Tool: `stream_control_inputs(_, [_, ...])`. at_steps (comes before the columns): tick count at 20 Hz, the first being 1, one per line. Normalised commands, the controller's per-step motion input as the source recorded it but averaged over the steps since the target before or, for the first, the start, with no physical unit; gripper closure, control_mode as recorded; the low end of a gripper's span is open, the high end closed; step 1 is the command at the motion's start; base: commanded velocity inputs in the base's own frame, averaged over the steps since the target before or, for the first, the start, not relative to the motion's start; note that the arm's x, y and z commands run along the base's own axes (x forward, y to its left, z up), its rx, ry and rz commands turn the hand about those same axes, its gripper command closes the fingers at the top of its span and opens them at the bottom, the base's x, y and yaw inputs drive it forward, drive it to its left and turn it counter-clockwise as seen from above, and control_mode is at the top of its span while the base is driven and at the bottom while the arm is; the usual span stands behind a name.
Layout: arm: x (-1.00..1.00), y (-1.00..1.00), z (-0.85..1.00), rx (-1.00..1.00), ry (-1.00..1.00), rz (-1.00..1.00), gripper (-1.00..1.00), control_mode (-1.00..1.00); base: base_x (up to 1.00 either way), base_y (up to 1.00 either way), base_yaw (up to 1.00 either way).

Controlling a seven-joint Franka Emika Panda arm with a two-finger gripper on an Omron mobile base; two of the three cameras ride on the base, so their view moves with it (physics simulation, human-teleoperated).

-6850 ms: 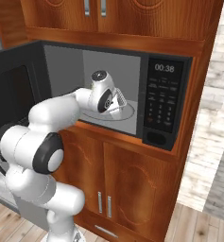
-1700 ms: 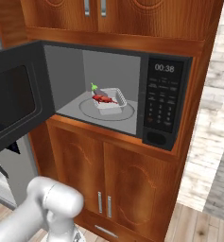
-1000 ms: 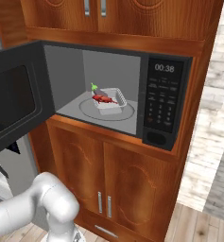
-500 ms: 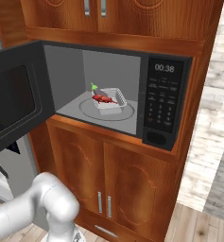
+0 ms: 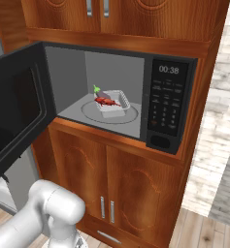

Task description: Place the tupperware containing the fish and eggplant meal in the microwave. Close the microwave door and press the start button to reheat the meal.

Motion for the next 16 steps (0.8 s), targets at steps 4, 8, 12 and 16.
stream_control_inputs(4, [-0.03,-1.00,0.00,0.06,0.00,-0.05,-1.00,-1.00,0.00,0.00,0.00])
stream_control_inputs(8, [0.00,-1.00,0.00,0.04,0.00,-0.07,-1.00,-1.00,0.00,0.00,0.00])
stream_control_inputs(12, [0.01,-1.00,0.00,0.03,0.00,-0.08,-1.00,-1.00,0.00,0.00,0.00])
stream_control_inputs(16, [0.41,-0.97,0.00,0.00,0.09,-0.13,-1.00,-1.00,0.00,0.00,0.00])
